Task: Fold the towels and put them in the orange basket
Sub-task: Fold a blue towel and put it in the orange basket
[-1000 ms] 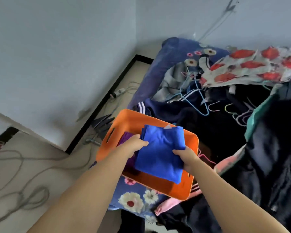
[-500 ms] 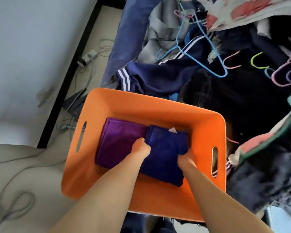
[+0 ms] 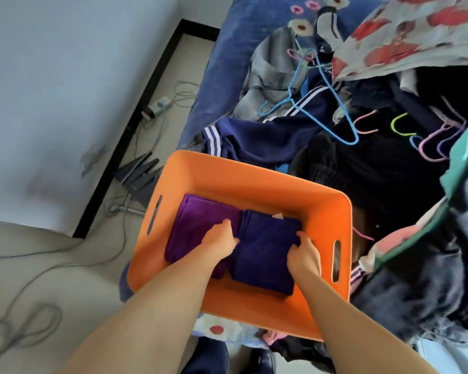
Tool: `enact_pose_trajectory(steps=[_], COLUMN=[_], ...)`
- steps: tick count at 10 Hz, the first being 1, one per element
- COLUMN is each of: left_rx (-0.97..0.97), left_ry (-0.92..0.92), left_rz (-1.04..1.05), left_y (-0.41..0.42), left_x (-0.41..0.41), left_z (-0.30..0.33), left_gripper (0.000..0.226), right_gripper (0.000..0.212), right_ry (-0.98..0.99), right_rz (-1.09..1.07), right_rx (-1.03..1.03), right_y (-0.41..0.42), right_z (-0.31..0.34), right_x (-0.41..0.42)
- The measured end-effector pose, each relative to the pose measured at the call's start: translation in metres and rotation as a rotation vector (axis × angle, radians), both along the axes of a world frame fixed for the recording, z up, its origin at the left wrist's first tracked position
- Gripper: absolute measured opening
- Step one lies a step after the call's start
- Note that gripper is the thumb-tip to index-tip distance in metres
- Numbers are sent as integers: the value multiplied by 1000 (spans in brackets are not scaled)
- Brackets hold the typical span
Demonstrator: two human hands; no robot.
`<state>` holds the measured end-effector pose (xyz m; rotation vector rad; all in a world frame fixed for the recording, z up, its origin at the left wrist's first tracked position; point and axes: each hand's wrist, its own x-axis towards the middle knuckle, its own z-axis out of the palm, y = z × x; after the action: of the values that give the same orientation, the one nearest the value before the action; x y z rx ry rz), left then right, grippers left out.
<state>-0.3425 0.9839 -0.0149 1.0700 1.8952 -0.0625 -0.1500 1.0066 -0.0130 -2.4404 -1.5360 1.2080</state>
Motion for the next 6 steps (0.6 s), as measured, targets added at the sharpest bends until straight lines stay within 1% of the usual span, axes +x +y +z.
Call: enact_pose_trajectory(steps=[1, 2, 3, 4, 5, 6], left_rx=[68, 249, 399, 499, 563, 596], left_ry=[-108, -124, -77, 42, 139, 251], left_rz=[67, 142, 186, 224, 298, 422], left_y=[-9, -26, -40, -65, -102, -156], left_x=[-23, -39, -51, -58, -59, -51], left_z=[46, 102, 154, 204, 239, 260], left_gripper=[18, 14, 16, 16, 18, 18], right_gripper=[37, 15, 27, 30, 14, 34], right_ry=[0, -16, -108, -278, -177, -197], right_rz=[282, 602, 858, 1150, 1316, 1427], right_rx=[-133, -334, -323, -221, 53, 255], right_y=[10, 11, 16, 8, -29, -63], right_z=[49, 110, 157, 198, 260, 281], right_x=[-9, -28, -54, -79, -105, -121])
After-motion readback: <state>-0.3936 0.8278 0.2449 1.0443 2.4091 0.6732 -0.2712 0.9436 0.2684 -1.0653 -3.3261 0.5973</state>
